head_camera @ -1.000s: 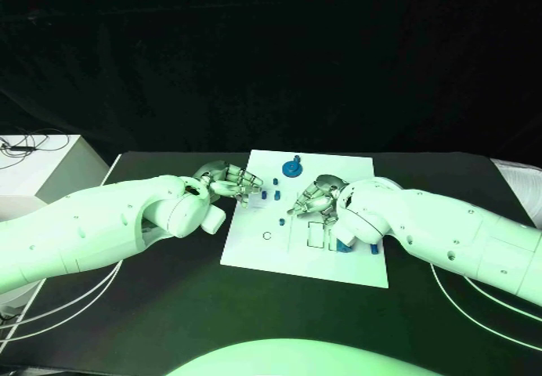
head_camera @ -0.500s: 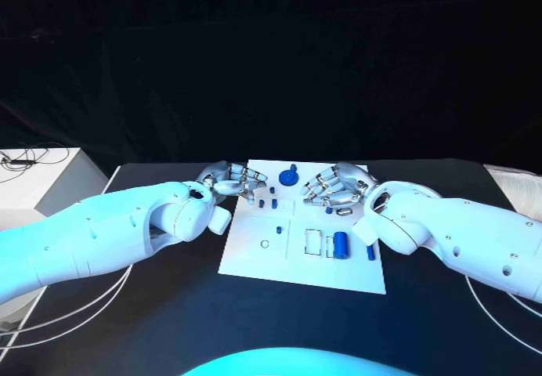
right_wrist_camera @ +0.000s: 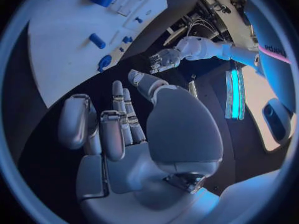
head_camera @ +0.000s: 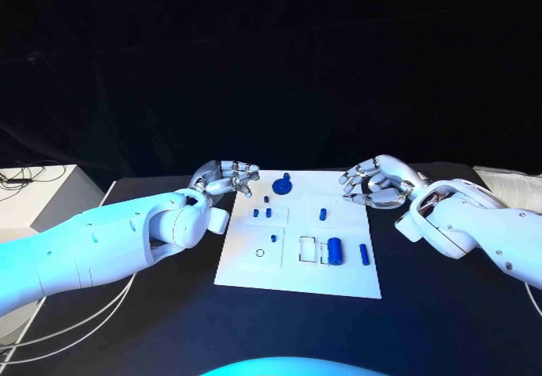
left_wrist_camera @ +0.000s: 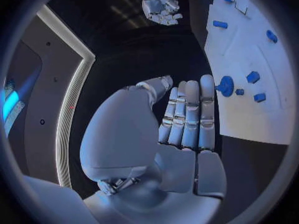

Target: Assemble the parts on the task board

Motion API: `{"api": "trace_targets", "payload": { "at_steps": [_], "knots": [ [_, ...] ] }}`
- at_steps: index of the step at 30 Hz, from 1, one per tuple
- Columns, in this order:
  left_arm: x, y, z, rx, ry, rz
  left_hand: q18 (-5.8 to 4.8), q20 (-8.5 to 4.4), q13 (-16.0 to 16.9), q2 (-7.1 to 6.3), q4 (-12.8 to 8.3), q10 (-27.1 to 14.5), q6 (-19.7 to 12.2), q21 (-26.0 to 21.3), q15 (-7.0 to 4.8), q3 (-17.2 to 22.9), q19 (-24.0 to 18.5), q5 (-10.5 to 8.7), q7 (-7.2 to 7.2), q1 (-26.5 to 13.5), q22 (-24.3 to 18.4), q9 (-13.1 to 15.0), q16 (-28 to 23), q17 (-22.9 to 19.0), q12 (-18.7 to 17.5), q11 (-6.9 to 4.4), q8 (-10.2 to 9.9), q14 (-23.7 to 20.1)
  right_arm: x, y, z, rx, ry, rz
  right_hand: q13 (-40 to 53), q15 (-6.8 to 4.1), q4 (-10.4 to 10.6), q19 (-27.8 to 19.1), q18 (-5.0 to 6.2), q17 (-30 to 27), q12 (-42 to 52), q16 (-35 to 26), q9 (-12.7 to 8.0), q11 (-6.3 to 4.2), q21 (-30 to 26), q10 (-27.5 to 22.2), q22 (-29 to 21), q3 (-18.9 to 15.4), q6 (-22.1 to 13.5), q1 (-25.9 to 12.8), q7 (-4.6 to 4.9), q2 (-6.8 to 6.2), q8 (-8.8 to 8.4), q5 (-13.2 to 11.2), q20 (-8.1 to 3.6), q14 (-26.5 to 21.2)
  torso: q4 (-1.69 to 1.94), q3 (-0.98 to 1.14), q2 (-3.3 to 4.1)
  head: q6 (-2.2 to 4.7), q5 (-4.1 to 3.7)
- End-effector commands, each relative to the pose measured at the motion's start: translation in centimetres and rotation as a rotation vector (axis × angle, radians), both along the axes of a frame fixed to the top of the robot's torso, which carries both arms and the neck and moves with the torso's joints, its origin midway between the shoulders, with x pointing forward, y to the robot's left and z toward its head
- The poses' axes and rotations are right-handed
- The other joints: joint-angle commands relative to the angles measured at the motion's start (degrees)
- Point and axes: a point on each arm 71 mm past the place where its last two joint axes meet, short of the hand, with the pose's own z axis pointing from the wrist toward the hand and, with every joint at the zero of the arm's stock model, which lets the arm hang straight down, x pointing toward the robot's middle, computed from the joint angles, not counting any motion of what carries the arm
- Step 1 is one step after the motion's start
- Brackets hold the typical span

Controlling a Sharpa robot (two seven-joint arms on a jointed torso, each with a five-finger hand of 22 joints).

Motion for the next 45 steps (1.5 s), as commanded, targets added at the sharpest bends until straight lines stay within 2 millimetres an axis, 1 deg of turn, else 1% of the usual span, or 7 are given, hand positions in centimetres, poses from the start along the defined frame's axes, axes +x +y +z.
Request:
{"api": "trace_targets", "payload": {
  "at_steps": [1, 3, 5, 8, 18, 33, 45],
  "knots": [
    [0.0, 0.1, 0.2, -0.047, -0.047, 0.017, 0.93, 0.02, 0.14, -0.10, -0.04, 0.17, -0.12, -0.32, -0.11, -0.44, 0.39, 0.10, -0.27, -0.50, -0.12, 0.01, 0.25, 0.08, 0.29, 0.01, -0.26, -0.10, 0.0, -0.2, 0.0, -0.213, -0.174, 0.032, -0.29, 0.09, 0.42, 3.01, -0.06, 5.24, -0.43, -0.31, -0.26, -0.17, -0.51, -1.07, 9.26, -1.30, -1.08, -0.22, -0.16, -0.77, -0.62, 0.37, 0.31, 3.53, -0.09, 0.11, 0.06, -0.22, 0.01],
    [0.0, 0.2, 0.2, -0.048, -0.049, 0.018, 0.92, 0.02, 0.19, -0.12, 0.01, 0.12, -0.13, -0.40, -0.10, -0.53, 0.42, 0.10, -0.29, -0.54, -0.18, 0.01, 0.25, 0.09, 0.36, 0.01, -0.26, -0.12, 0.0, -0.2, -0.2, -0.271, -0.198, 0.028, -0.44, 0.02, 0.62, 2.99, 0.03, 5.03, -0.48, -0.43, -0.40, -0.25, -0.88, -1.55, 9.16, -2.18, -1.58, -0.24, -0.16, -0.94, -0.98, 0.45, 0.30, 3.49, -0.07, 0.08, 0.08, -0.32, 0.00],
    [0.0, 0.2, 0.1, -0.049, -0.050, 0.018, 0.91, 0.02, 0.22, -0.12, 0.04, 0.07, -0.14, -0.45, -0.10, -0.58, 0.44, 0.11, -0.30, -0.56, -0.22, 0.01, 0.25, 0.10, 0.40, 0.01, -0.26, -0.14, 0.1, -0.1, -0.4, -0.327, -0.216, 0.024, -0.52, -0.11, 0.85, 3.01, 0.07, 4.97, -0.38, -0.46, -0.48, -0.42, -0.91, -1.74, 9.14, -3.16, -1.85, -0.28, -0.35, -0.99, -1.20, 0.38, 0.27, 3.50, -0.01, -0.11, 0.07, -0.39, -0.12],
    [0.0, 0.3, 0.1, -0.049, -0.051, 0.019, 0.91, 0.01, 0.25, -0.12, 0.08, -0.03, -0.16, -0.52, -0.10, -0.63, 0.47, 0.12, -0.31, -0.57, -0.26, 0.01, 0.25, 0.12, 0.43, 0.02, -0.26, -0.15, 0.1, 0.3, -0.7, -0.392, -0.237, 0.018, -0.69, -0.21, 1.11, 2.98, 0.17, 4.72, -0.37, -0.61, -0.63, -0.51, -1.47, -2.31, 8.97, -4.64, -2.43, 0.02, -0.55, -0.82, -1.61, 0.43, 0.25, 3.46, 0.00, -0.21, 0.07, -0.57, -0.22],
    [-0.1, 0.4, 0.1, -0.049, -0.053, 0.020, 0.91, 0.00, 0.31, -0.07, 0.13, -0.30, -0.16, -0.69, -0.10, -0.71, 0.53, 0.15, -0.33, -0.53, -0.38, 0.03, 0.24, 0.15, 0.47, 0.03, -0.24, -0.21, 0.6, 2.8, -2.0, -0.500, -0.237, 0.003, -0.92, -0.27, 1.37, 3.05, 0.24, 4.76, -0.10, -0.61, -0.59, -0.54, -1.82, -2.45, 8.83, -5.66, -1.92, 0.98, -0.62, 0.12, -1.50, 0.89, 0.22, 3.54, 0.11, -0.44, 0.07, -0.98, -1.01],
    [-0.1, 0.3, 0.1, -0.047, -0.046, 0.020, 0.91, -0.03, 0.43, 0.06, 0.06, -0.49, -0.10, -0.87, -0.13, -0.72, 0.64, 0.23, -0.33, -0.25, -0.51, 0.06, 0.23, 0.19, 0.63, 0.01, -0.18, -0.28, 0.4, 6.5, -3.6, -0.550, -0.173, 0.061, -1.03, -0.34, 1.71, 3.17, 0.23, 4.74, 0.30, -0.62, -0.55, -0.62, -1.71, -1.81, 8.81, -5.55, -1.35, 1.20, -0.64, 0.68, -1.32, 0.97, 0.17, 3.57, 0.07, -0.59, -0.02, -1.51, -1.44],
    [-0.2, 0.4, 0.2, -0.045, -0.042, 0.021, 0.91, -0.03, 0.43, 0.06, 0.06, -0.49, -0.10, -0.87, -0.13, -0.72, 0.64, 0.23, -0.33, -0.25, -0.51, 0.06, 0.23, 0.19, 0.63, 0.01, -0.18, -0.28, 0.4, 7.9, -4.6, -0.599, -0.132, 0.081, -0.98, -0.55, 2.20, 3.28, 0.22, 4.93, 1.00, -0.51, -0.54, -0.89, -1.60, -0.87, 8.79, -5.51, -0.70, 1.03, -0.92, 0.73, -1.16, 0.86, 0.04, 3.66, 0.16, -0.67, 0.01, -1.82, -1.31]
  ]
}}
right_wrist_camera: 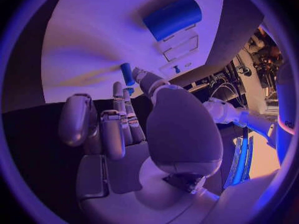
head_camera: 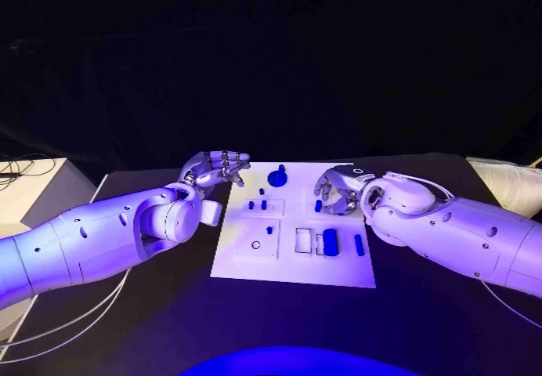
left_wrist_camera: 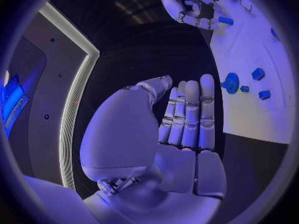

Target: Assemble the parts on the task board

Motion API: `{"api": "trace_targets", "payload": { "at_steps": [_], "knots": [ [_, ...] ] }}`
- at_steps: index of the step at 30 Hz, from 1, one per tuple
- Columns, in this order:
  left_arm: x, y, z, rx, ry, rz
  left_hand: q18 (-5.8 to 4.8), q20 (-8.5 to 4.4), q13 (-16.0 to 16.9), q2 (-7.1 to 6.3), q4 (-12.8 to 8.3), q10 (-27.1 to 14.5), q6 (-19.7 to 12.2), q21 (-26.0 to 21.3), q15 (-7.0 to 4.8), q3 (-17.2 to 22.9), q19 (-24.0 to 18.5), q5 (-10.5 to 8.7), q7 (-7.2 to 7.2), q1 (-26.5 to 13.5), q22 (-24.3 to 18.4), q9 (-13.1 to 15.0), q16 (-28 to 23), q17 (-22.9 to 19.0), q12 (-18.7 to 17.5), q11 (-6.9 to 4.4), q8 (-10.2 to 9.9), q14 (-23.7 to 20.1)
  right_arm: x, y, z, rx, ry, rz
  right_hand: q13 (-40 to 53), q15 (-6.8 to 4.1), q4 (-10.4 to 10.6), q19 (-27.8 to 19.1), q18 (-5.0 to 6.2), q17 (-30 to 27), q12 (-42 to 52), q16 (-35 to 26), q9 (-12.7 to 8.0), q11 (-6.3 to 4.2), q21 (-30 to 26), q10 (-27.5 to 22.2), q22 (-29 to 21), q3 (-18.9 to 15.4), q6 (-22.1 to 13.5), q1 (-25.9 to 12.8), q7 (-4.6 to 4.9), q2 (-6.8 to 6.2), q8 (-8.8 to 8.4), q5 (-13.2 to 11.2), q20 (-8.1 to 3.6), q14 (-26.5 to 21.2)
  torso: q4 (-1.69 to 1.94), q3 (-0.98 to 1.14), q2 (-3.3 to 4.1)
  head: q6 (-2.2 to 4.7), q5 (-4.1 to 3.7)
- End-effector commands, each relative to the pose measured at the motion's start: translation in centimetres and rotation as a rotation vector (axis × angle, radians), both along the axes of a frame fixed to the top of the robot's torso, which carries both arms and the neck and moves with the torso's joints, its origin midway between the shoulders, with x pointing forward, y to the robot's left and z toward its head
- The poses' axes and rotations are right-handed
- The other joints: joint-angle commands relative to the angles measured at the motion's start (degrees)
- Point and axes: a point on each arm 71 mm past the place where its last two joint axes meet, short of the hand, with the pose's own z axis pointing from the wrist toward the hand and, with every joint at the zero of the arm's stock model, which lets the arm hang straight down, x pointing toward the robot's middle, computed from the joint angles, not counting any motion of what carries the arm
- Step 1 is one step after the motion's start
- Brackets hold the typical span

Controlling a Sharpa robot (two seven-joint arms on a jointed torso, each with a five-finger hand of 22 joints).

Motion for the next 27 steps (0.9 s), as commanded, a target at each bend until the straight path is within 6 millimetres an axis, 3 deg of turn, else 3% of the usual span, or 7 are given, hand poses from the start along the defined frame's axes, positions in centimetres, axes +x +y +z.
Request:
{"api": "trace_targets", "payload": {
  "at_steps": [1, 12, 16, 22, 27],
  "knots": [
    [-0.03, -0.13, 0.14, -0.009, -0.007, -0.004, 0.91, -0.05, 0.05, 0.06, -0.10, -0.48, -0.01, -0.20, -0.13, -0.26, 0.21, 0.23, -0.25, -0.25, -0.05, 0.05, 0.23, 0.08, 0.25, 0.00, -0.18, -0.28, -0.03, 0.14, -0.60, -0.055, 0.030, -0.001, 0.04, -0.55, 0.34, 3.36, 0.22, 4.93, 0.39, -0.01, 0.04, 0.09, 0.06, 0.44, 8.77, -0.05, 0.57, 0.13, 0.02, 0.26, 0.23, 0.20, -0.03, 3.66, 0.05, 0.00, 0.03, -0.13, 0.05],
    [-0.09, -0.07, 0.16, -0.007, -0.001, -0.004, 0.91, -0.07, 0.13, 0.14, -0.13, -0.58, 0.01, -0.28, -0.14, -0.27, 0.29, 0.25, -0.22, -0.11, -0.12, 0.07, 0.23, 0.11, 0.36, 0.01, -0.15, -0.31, 0.12, 0.49, -1.02, -0.068, 0.027, -0.007, 0.00, -0.63, 0.94, 3.49, 0.16, 4.88, 0.82, -0.04, 0.16, 0.06, 0.27, 0.72, 8.78, 1.05, 2.12, 0.34, -0.12, 1.10, 0.75, -0.19, -0.16, 3.68, 0.01, 0.04, 0.11, -0.28, 0.19],
    [-0.11, -0.06, 0.15, -0.007, 0.001, -0.004, 0.91, -0.08, 0.17, 0.21, -0.15, -0.62, 0.03, -0.32, -0.14, -0.25, 0.34, 0.26, -0.21, -0.02, -0.15, 0.08, 0.23, 0.12, 0.42, 0.01, -0.13, -0.32, 0.16, 0.54, -0.99, -0.063, 0.020, -0.008, -0.05, -0.70, 1.12, 3.64, 0.05, 4.68, 1.38, -0.15, 0.21, 0.00, 0.87, 1.41, 8.90, 3.14, 3.60, 1.08, -0.27, 1.97, 1.15, -2.86, -0.24, 3.64, -0.02, 0.09, 0.03, -0.42, 0.29],
    [-0.12, 0.01, 0.13, -0.005, 0.006, -0.002, 0.91, -0.09, 0.22, 0.32, -0.18, -0.68, 0.04, -0.37, -0.15, -0.21, 0.40, 0.28, -0.20, 0.11, -0.18, 0.09, 0.22, 0.13, 0.49, 0.01, -0.12, -0.34, 0.00, 0.78, -0.80, -0.030, 0.005, 0.000, 0.35, -1.22, 1.07, 3.86, -0.07, 4.93, 2.86, -0.03, 0.62, -0.71, 1.93, 3.71, 9.17, 6.06, 6.41, 1.83, -0.83, 3.55, 2.23, -3.32, -0.61, 3.72, -0.05, 0.09, 0.05, -0.49, 0.36],
    [-0.13, 0.03, 0.10, -0.003, 0.011, -0.003, 0.91, -0.13, 0.31, 0.44, -0.32, -0.79, 0.04, -0.43, -0.17, -0.15, 0.51, 0.29, -0.19, 0.43, -0.24, 0.10, 0.20, 0.16, 0.63, 0.01, -0.10, -0.37, -0.18, 0.95, -0.61, 0.003, -0.009, -0.001, 0.71, -1.57, 0.87, 3.95, -0.12, 5.15, 3.65, 0.09, 0.90, -1.15, 2.33, 4.90, 9.29, 6.83, 7.48, 1.74, -1.16, 3.69, 2.68, -3.36, -0.91, 3.79, -0.07, 0.09, 0.05, -0.57, 0.47]
  ]
}}
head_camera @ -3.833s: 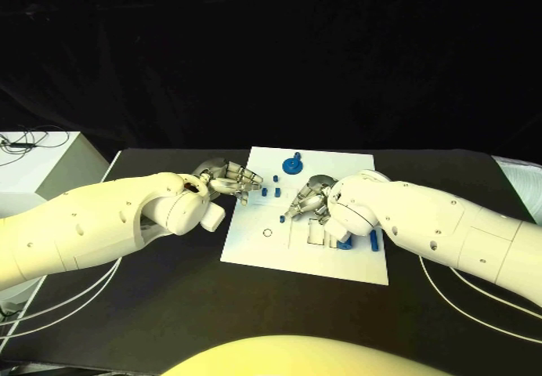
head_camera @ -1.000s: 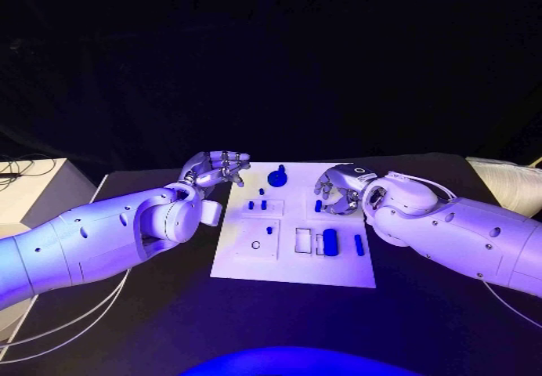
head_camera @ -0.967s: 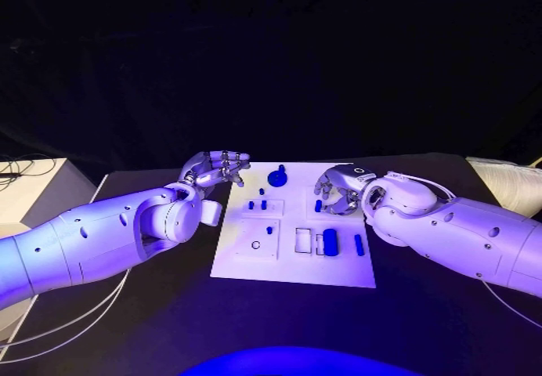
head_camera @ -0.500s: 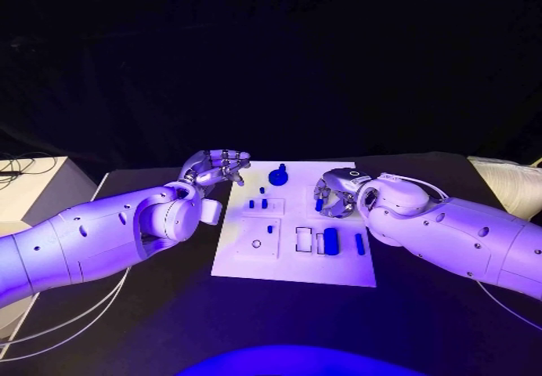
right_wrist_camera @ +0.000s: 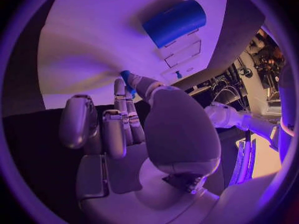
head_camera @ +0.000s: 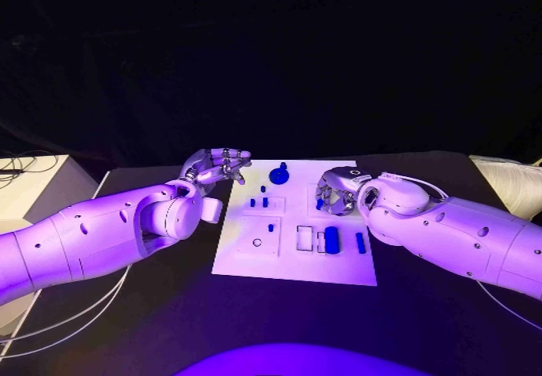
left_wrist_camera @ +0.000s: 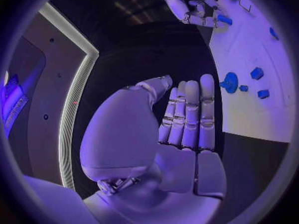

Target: Assemble the parts on the task board

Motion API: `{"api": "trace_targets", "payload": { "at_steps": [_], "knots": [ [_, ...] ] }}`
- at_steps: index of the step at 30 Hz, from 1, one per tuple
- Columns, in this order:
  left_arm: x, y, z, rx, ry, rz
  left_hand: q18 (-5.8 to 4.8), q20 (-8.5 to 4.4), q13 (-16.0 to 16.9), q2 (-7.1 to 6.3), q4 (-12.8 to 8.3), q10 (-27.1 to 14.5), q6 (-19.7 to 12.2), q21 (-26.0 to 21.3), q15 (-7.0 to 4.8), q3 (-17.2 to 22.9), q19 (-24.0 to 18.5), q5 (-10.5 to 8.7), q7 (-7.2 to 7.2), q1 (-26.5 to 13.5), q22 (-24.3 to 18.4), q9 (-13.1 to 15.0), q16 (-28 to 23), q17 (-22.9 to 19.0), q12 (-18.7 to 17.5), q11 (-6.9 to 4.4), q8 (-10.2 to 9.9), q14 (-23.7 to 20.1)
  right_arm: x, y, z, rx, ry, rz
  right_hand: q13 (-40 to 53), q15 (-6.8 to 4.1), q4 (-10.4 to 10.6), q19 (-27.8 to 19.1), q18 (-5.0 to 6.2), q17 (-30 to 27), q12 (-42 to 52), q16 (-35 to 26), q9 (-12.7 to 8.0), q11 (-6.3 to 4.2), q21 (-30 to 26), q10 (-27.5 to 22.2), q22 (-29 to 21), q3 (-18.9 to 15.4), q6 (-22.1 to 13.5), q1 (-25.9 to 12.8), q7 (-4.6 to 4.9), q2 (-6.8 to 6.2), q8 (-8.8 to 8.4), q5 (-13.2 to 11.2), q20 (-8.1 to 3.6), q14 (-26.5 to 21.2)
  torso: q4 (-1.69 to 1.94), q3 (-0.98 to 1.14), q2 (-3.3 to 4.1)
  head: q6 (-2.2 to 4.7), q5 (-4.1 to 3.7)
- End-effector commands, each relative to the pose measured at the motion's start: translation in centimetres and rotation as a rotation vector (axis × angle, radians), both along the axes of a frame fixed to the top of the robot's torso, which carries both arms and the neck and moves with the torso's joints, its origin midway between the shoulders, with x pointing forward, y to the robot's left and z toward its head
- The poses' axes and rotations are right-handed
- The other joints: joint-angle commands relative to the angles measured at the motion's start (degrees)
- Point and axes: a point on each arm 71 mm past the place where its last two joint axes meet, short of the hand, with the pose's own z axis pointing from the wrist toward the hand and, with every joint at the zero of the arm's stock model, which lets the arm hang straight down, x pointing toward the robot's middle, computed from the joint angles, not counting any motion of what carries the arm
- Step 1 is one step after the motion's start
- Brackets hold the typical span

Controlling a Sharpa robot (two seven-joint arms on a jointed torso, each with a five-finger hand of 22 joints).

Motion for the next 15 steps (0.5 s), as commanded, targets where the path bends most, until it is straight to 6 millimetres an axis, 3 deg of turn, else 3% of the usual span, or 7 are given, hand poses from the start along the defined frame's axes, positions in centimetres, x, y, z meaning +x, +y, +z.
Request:
{"api": "trace_targets", "payload": {
  "at_steps": [1, 8, 15],
  "knots": [
    [-0.01, -0.14, 0.05, -0.006, 0.004, -0.004, 0.92, -0.13, 0.11, 0.44, -0.32, -0.35, 0.04, -0.21, -0.17, -0.16, 0.52, 0.29, -0.20, 0.43, -0.06, 0.10, 0.20, 0.06, 0.42, 0.01, -0.10, -0.37, -0.19, 0.26, 0.25, 0.037, -0.024, 0.005, 0.15, -0.35, -0.04, 3.95, -0.12, 5.15, 0.40, 0.09, 0.25, 0.05, 0.19, 0.69, 9.32, 0.53, 0.44, -0.16, -0.02, 0.41, 0.26, -0.25, -0.48, 3.78, 0.01, -0.01, -0.01, -0.10, 0.06],
    [-0.03, -0.07, 0.01, -0.004, 0.011, -0.005, 0.92, -0.15, 0.16, 0.47, -0.44, -0.44, 0.04, -0.23, -0.18, -0.13, 0.59, 0.30, -0.19, 0.64, -0.08, 0.10, 0.19, 0.07, 0.50, 0.01, -0.10, -0.39, -0.27, 0.23, 0.36, 0.057, -0.031, -0.012, 0.19, -0.35, 0.06, 3.97, -0.13, 5.12, 0.39, 0.08, 0.21, 0.16, 0.05, 0.53, 9.30, 0.35, 0.16, -1.05, 0.12, -0.73, -0.03, -0.41, -0.58, 3.79, -0.01, -0.02, 0.03, -0.16, 0.14],
    [-0.04, -0.04, -0.01, -0.003, 0.015, -0.006, 0.92, -0.18, 0.22, 0.49, -0.57, -0.51, 0.02, -0.24, -0.19, -0.09, 0.65, 0.31, -0.17, 0.86, -0.10, 0.10, 0.16, 0.08, 0.58, 0.02, -0.10, -0.42, -0.29, 0.16, 0.25, 0.046, -0.018, -0.022, -0.29, 0.40, 0.53, 3.91, -0.18, 4.92, -0.69, -0.03, -0.30, 1.11, -0.47, -1.52, 9.20, -0.30, -2.04, -2.73, 1.08, -3.33, -1.63, 0.18, -0.26, 3.74, -0.01, -0.04, 0.02, -0.20, 0.20]
  ]
}}
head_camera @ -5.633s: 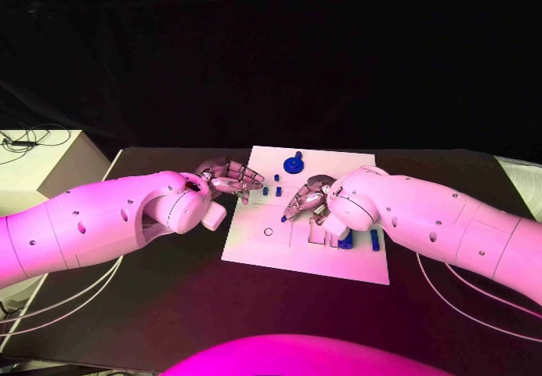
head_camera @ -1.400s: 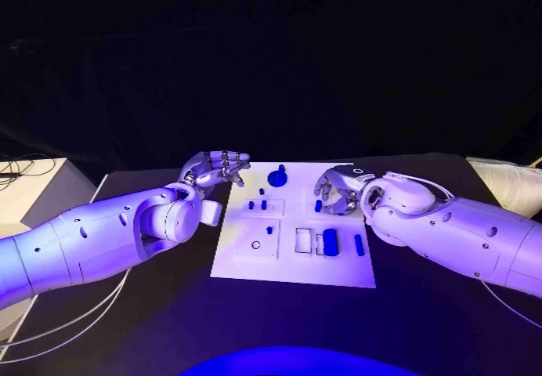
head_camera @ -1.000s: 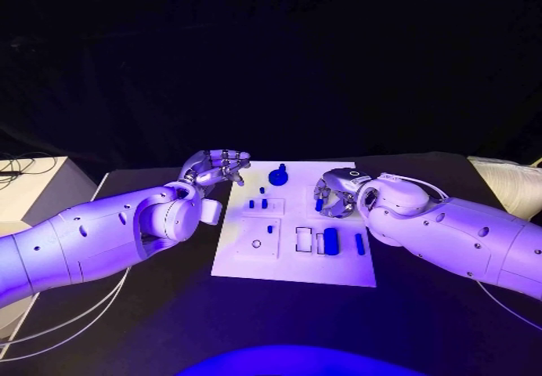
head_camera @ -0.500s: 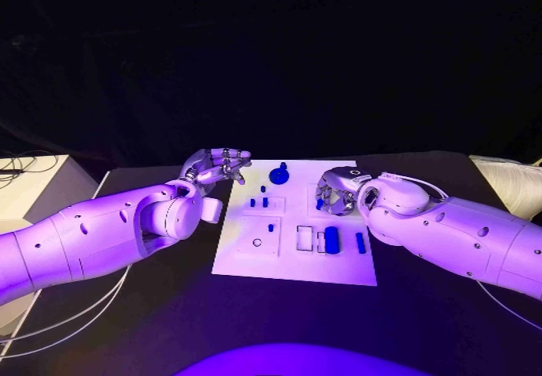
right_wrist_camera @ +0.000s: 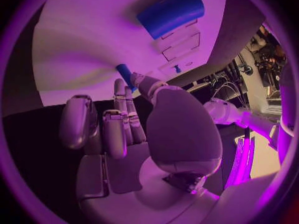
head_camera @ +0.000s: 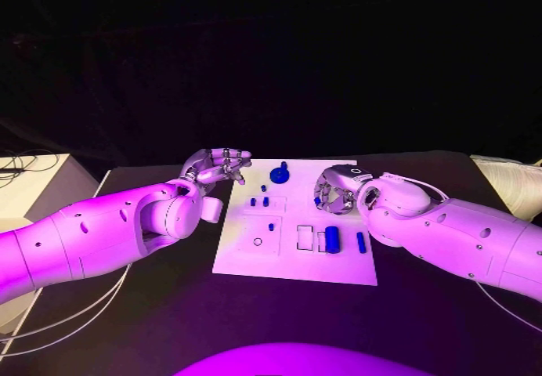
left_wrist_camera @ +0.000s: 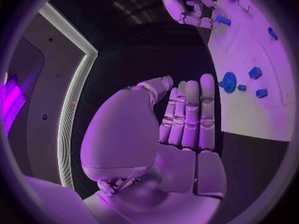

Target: Assemble the parts on the task board

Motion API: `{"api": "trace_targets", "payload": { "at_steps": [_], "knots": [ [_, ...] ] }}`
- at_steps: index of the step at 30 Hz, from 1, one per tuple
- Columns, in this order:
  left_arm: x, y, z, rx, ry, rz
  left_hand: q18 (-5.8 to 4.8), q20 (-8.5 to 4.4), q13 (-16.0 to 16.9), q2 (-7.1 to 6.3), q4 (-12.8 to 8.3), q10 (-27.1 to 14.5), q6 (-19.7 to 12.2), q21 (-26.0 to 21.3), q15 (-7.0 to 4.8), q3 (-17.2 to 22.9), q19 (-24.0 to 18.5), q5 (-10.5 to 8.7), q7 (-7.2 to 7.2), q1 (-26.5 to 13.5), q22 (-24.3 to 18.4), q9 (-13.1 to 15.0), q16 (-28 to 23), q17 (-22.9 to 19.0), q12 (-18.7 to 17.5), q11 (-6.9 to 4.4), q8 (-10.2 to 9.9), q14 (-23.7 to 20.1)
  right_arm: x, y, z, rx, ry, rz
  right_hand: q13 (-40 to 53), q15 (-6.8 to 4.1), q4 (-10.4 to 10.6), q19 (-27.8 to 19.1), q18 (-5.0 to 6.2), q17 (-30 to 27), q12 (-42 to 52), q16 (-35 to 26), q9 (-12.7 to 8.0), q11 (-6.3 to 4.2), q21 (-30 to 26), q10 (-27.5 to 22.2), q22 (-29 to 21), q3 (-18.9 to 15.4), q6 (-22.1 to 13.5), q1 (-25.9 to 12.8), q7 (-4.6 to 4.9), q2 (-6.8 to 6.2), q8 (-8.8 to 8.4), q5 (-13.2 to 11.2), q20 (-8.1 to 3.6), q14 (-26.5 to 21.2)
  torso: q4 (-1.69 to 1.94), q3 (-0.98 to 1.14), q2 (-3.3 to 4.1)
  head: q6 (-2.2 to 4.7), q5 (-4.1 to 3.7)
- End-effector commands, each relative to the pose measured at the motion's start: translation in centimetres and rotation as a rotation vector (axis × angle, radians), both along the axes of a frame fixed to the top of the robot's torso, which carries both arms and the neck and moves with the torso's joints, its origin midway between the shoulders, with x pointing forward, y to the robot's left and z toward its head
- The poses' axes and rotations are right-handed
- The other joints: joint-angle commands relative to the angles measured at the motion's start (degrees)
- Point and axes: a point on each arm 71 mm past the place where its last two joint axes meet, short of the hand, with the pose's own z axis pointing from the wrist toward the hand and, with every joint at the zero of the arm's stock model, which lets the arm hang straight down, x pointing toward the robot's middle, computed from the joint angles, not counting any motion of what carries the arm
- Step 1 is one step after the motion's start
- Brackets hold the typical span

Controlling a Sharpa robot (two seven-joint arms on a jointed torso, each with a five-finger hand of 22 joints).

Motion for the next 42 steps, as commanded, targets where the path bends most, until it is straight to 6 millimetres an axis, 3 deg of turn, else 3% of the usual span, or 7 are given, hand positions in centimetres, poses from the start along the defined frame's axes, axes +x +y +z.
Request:
{"api": "trace_targets", "payload": {
  "at_steps": [1, 13, 24, 33, 39, 42],
  "knots": [
    [0.0, -0.1, 0.1, -0.006, 0.002, -0.006, 0.92, 0.03, 0.05, 0.02, -0.41, -0.51, 0.02, -0.24, 0.02, 0.07, 0.44, 0.31, -0.17, 0.38, -0.05, 0.06, 0.16, 0.09, 0.36, 0.02, -0.10, -0.21, 0.0, 0.0, 0.0, -0.002, 0.004, -0.012, -0.28, 0.58, 0.50, 3.88, -0.18, 4.93, -0.55, -0.03, -0.22, 0.26, -0.57, -1.13, 9.18, -0.45, -1.08, -0.36, 0.24, -1.43, -0.69, 1.07, -0.17, 3.73, -0.03, 0.01, 0.02, -0.06, 0.06],
    [0.0, -0.1, 0.0, -0.004, 0.008, -0.004, 0.92, 0.02, 0.08, 0.05, -0.46, -0.57, 0.01, -0.24, 0.02, 0.08, 0.48, 0.32, -0.14, 0.48, -0.05, 0.05, 0.15, 0.09, 0.40, 0.04, -0.10, -0.22, 0.0, -0.1, -0.2, -0.029, 0.019, -0.014, -0.52, 0.80, 0.65, 3.80, -0.13, 5.04, -0.96, 0.05, -0.42, 0.53, -1.04, -2.15, 9.06, -1.45, -2.08, -0.73, 0.42, -2.37, -1.40, 1.50, 0.04, 3.75, -0.05, 0.05, 0.03, -0.05, 0.09],
    [0.0, 0.0, 0.0, 0.000, 0.011, -0.002, 0.91, 0.00, 0.12, 0.13, -0.52, -0.64, -0.02, -0.24, 0.02, 0.12, 0.52, 0.32, -0.11, 0.61, -0.05, 0.05, 0.13, 0.10, 0.46, 0.06, -0.11, -0.24, -0.2, 0.3, -0.1, -0.008, 0.013, 0.001, -0.38, 0.68, 0.81, 3.81, -0.11, 4.86, -0.46, -0.04, -0.30, 0.33, -0.93, -1.40, 9.09, -1.48, -1.60, -0.52, 0.23, -1.78, -1.22, 1.74, 0.04, 3.70, -0.03, 0.06, 0.08, -0.14, 0.16],
    [0.0, 0.0, 0.0, 0.001, 0.012, -0.001, 0.91, 0.00, 0.12, 0.13, -0.52, -0.64, -0.02, -0.24, 0.02, 0.12, 0.52, 0.32, -0.11, 0.61, -0.05, 0.05, 0.13, 0.10, 0.46, 0.06, -0.11, -0.24, -0.1, 0.6, -0.1, -0.020, 0.007, -0.001, -0.26, 0.55, 1.64, 3.87, -0.11, 5.12, -0.15, 0.10, -0.32, 0.16, -0.70, -1.20, 9.14, -2.72, -1.76, -1.76, 0.10, -2.31, -1.45, 1.77, 0.02, 3.76, 0.04, 0.02, 0.11, -0.28, 0.13],
    [0.0, 0.0, 0.0, 0.001, 0.013, -0.001, 0.91, 0.00, 0.12, 0.13, -0.52, -0.64, -0.02, -0.24, 0.02, 0.12, 0.52, 0.32, -0.11, 0.61, -0.05, 0.05, 0.13, 0.10, 0.46, 0.06, -0.11, -0.24, -0.1, 1.0, -0.2, -0.027, 0.011, 0.005, 0.26, 0.25, 1.84, 3.92, -0.10, 5.26, 0.78, 0.19, -0.20, -0.22, -0.53, -0.48, 9.19, -2.94, -1.27, -1.63, -0.29, -1.81, -1.27, 1.76, -0.12, 3.80, 0.06, 0.05, 0.13, -0.55, 0.29],
    [-0.1, 0.0, 0.0, 0.002, 0.014, -0.001, 0.91, 0.00, 0.12, 0.13, -0.52, -0.64, -0.02, -0.24, 0.02, 0.12, 0.52, 0.32, -0.11, 0.61, -0.05, 0.05, 0.13, 0.10, 0.46, 0.06, -0.11, -0.24, -0.1, 1.1, -0.2, -0.032, 0.011, 0.006, 1.51, -0.24, 1.54, 4.01, -0.14, 5.52, 2.71, 0.34, 0.08, -0.78, 0.06, 0.34, 9.35, -2.58, -0.08, -0.68, -0.82, -0.90, -0.72, 1.20, -0.41, 3.87, 0.01, 0.02, 0.07, -0.61, 0.38]
  ]
}}
